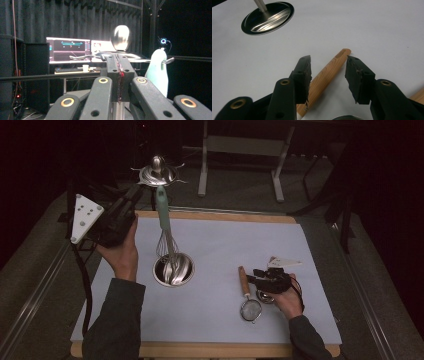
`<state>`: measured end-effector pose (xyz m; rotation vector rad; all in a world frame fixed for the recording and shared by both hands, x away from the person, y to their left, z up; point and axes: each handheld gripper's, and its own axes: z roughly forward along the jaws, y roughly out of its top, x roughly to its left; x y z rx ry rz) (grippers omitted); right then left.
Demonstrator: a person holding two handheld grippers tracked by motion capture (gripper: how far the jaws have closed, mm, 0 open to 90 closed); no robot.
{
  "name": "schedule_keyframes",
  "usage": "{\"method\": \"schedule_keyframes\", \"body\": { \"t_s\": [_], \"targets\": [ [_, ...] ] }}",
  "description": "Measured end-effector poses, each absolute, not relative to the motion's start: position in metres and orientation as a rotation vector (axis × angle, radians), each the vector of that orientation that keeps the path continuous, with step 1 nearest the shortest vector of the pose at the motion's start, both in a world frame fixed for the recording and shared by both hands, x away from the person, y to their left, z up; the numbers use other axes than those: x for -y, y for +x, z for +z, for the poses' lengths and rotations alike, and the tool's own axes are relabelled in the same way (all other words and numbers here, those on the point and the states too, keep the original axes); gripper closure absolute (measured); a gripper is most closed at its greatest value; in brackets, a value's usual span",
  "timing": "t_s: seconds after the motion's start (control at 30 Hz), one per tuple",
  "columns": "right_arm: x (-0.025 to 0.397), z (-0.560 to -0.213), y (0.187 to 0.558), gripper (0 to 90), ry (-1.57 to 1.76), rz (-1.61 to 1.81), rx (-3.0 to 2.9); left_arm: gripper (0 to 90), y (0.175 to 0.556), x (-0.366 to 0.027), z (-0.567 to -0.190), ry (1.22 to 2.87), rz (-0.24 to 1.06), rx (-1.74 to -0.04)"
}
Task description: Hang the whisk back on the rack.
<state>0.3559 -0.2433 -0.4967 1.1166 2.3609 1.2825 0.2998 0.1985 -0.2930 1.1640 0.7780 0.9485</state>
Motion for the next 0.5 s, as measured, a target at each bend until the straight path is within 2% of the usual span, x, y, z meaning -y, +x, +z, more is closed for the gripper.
{"method": "schedule_keyframes", "body": {
  "t_s": [0.5],
  "targets": [
    [0.244, -0.497, 0.355, 55.0, 1.117, 1.278, -2.363, 90.0, 0.312, -0.208, -0.288, 1.165, 0.966, -0.838]
  ]
}}
